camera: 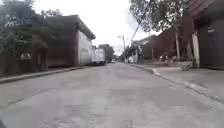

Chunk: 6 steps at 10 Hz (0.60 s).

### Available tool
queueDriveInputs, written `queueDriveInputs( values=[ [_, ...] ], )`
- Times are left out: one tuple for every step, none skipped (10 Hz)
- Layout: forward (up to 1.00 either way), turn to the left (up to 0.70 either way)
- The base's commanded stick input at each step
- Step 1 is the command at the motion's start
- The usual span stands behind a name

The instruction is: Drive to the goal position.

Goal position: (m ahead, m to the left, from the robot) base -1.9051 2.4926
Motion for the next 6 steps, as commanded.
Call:
queueDriveInputs(
  values=[
    [1.00, 0.06],
    [1.00, 0.06],
    [1.00, 0.06],
    [1.00, 0.06],
    [1.00, 0.06],
    [1.00, 0.06]
  ],
)
